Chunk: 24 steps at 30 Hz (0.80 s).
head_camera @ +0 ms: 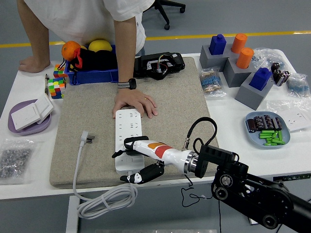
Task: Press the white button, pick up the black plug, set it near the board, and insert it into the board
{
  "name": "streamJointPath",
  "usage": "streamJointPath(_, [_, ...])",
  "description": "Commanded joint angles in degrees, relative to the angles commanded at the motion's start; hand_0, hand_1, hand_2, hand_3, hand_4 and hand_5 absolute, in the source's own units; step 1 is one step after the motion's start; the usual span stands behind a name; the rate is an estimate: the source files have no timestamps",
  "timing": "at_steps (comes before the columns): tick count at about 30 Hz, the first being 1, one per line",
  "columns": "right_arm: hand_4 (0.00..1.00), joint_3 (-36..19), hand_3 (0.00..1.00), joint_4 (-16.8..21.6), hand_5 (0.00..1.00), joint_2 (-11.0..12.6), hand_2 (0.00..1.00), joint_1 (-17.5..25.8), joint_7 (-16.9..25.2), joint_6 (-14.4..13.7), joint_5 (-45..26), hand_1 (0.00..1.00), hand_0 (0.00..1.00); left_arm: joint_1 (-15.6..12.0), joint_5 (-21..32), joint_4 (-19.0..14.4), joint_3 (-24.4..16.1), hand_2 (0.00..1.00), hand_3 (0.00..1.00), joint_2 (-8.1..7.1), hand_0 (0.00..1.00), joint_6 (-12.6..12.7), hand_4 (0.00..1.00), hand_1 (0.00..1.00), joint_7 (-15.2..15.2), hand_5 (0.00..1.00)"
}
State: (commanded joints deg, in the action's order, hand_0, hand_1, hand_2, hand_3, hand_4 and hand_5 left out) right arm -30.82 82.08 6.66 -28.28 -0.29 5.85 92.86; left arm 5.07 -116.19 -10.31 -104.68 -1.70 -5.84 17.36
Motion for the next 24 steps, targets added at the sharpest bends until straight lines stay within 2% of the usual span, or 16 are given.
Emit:
streamJointPath(5, [0.791,-2.1,0.762,2.5,0.364,0.5,0.783,-0.3,-0.1,0.0,0.2,0.826,0.89,0.0,0.2,0.0,0.1,0.681,0.762,-0.02,0.779,0.0,0.503,0.727,0.0,0.493])
streamJointPath(13, [0.791,-8.3,0.763,10.5,0.36,1.8,0.781,0.0,-0.1,0.1,-0.2,0.825,0.886,0.0,0.2,0.0,0.2,0.681,0.762,0.07,0.779,0.1,0.503,0.728,-0.1,0.493])
streamJointPath(18, [0.792,-14.5,0.761,16.0,0.355,3.9,0.779,3.2,2.2,-0.4,-0.8,0.824,0.884,0.1,1.2,0.0,0.7,0.682,0.762,0.29,0.779,0.3,0.505,0.728,-0.3,0.496])
streamJointPath(24, [0.789,-22.3,0.762,17.4,0.346,6.1,0.771,7.7,6.2,-2.0,-1.6,0.816,0.874,1.0,2.7,0.0,2.0,0.682,0.763,0.71,0.78,0.7,0.504,0.727,-0.6,0.498])
